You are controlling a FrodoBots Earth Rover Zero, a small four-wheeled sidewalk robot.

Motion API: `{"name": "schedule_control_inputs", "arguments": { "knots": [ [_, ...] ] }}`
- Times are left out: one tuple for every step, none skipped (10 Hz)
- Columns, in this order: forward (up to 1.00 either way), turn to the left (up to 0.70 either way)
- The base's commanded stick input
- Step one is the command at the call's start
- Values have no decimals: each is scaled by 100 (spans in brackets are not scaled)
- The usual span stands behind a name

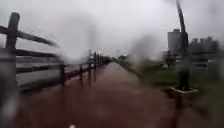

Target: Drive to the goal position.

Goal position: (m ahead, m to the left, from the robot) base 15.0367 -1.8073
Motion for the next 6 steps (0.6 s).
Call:
{"name": "schedule_control_inputs", "arguments": {
  "knots": [
    [100, 0],
    [100, 0],
    [100, 0],
    [100, 0],
    [100, 0],
    [100, 0]
  ]
}}
